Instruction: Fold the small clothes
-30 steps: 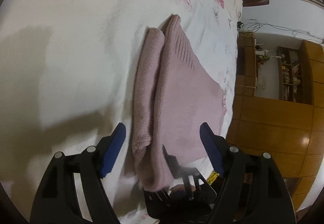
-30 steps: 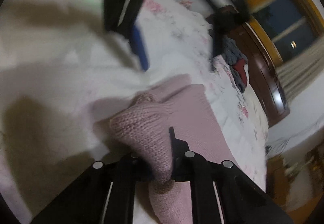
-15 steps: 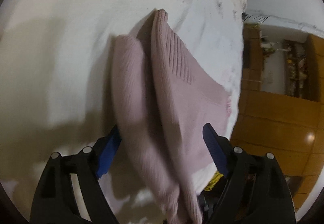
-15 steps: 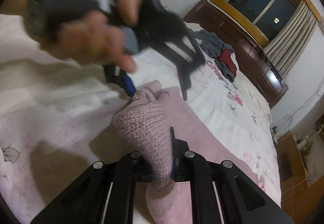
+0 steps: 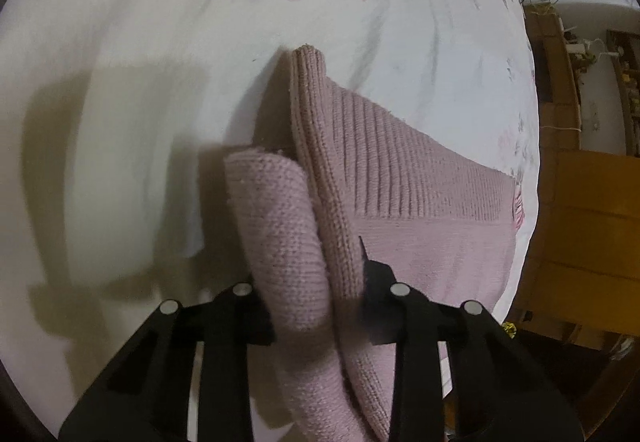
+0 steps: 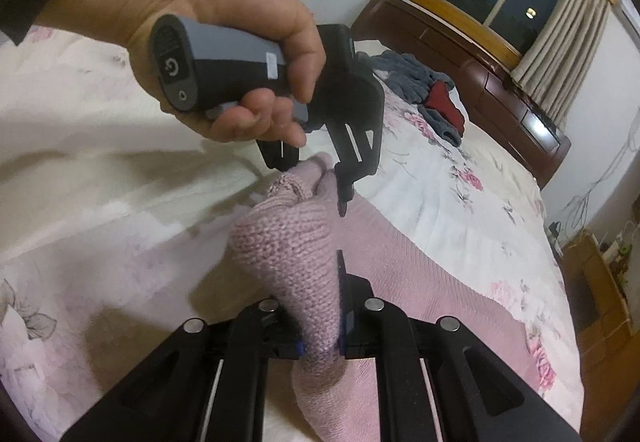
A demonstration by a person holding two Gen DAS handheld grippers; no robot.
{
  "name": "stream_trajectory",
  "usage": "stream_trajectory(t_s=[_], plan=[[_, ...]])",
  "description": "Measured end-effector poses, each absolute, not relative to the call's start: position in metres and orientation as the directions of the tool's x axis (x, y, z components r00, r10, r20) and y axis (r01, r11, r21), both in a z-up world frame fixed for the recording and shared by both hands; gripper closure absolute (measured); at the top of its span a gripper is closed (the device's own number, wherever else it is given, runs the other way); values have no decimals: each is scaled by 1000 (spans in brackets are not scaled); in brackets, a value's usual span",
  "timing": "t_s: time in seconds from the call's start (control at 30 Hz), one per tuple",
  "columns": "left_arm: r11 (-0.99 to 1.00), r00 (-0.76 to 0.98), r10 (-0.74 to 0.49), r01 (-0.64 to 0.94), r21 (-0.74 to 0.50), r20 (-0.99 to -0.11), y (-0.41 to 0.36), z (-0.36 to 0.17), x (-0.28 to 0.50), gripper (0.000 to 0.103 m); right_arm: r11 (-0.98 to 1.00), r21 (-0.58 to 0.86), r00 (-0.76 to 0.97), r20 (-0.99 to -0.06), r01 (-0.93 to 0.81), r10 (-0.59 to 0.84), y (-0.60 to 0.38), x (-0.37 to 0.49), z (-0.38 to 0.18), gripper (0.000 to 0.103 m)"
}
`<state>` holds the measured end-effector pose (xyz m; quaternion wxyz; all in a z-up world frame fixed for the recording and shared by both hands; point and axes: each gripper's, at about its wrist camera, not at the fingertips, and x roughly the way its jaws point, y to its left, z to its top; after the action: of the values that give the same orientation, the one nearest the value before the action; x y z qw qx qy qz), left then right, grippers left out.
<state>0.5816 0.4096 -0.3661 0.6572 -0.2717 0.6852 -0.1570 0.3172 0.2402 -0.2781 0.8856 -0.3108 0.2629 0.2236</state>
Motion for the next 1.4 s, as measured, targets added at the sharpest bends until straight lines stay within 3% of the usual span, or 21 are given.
stream_trajectory(t_s=[0.67,1.4], plan=[[869,44,-491,-48,-492,-870,382,-296,585,79,806,-327,771,-594,-493,230,211,315,-243,93],[919,94,-392,77,-386,-915,285,-207,584,79,905,-179,797,-559,-385,228,134,307,-189,93]])
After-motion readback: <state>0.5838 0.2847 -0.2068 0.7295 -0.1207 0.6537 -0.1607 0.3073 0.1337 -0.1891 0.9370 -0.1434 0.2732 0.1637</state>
